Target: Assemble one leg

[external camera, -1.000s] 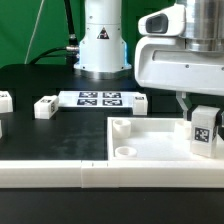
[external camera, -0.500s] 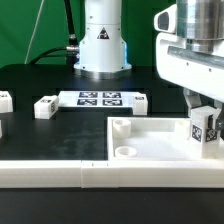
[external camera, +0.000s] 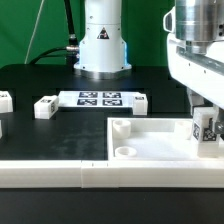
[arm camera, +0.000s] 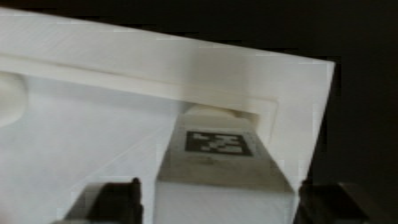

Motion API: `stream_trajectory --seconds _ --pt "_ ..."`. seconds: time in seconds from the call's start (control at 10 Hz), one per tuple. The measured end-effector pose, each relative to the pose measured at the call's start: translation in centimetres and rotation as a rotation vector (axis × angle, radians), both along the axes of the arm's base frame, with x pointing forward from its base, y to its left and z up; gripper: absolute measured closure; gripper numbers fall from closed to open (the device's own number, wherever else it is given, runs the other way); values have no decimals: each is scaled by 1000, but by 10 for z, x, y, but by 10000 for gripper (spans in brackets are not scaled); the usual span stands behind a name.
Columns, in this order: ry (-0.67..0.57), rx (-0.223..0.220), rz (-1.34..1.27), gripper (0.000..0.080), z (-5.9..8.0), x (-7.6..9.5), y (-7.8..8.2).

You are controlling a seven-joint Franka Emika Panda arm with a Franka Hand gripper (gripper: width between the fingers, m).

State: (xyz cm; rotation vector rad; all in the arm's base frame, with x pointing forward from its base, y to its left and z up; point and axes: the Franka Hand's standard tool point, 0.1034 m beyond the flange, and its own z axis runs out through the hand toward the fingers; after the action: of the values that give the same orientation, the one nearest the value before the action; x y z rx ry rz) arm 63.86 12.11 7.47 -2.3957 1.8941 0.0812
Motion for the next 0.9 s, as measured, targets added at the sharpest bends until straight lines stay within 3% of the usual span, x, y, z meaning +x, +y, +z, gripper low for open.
stream_trajectory --seconds 0.1,0.2,0.3,0.9 --pt "4 1 20 310 0 -1 1" --pt "-6 -2 149 178 1 -1 1" --pt "-21 -3 295 158 1 0 3" --pt "-79 -51 1021 150 5 2 8"
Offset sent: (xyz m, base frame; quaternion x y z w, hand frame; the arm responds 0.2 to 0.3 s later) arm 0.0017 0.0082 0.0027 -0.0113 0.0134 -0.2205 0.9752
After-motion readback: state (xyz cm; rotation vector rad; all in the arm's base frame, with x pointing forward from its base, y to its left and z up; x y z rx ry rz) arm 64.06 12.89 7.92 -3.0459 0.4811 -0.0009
